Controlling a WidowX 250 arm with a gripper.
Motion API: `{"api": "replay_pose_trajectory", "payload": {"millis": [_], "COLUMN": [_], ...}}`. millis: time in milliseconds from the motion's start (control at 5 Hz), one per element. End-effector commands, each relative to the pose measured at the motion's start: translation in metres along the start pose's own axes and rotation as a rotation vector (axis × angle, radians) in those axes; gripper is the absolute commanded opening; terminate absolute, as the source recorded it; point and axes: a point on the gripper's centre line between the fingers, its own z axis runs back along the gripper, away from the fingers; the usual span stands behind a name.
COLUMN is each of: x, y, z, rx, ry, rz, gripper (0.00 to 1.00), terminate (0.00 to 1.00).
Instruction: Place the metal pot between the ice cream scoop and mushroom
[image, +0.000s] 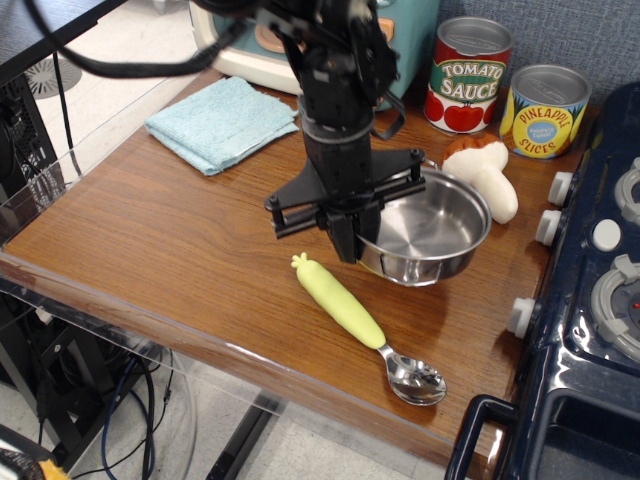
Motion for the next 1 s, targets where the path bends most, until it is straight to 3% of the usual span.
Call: {"api": "replay_pose_trajectory", "payload": {"millis": [0,200,400,800], "x": [0.0053,0.0021,0.0019,0.0045], "y": [-0.0192,-0.0230,-0.0247,-0.0232], "z": [-0.0141,-0.0193,-0.0216,-0.0185], "rx": [-0.001,-0.016,0.006,0.005], "ry": [-0.053,-0.048,-0.039,-0.050], "rz": [-0.020,-0.032,-0.039,-0.038], "gripper": [0.00,0.00,1.00,1.00], "terminate": [0.00,0.00,0.00,0.00]}}
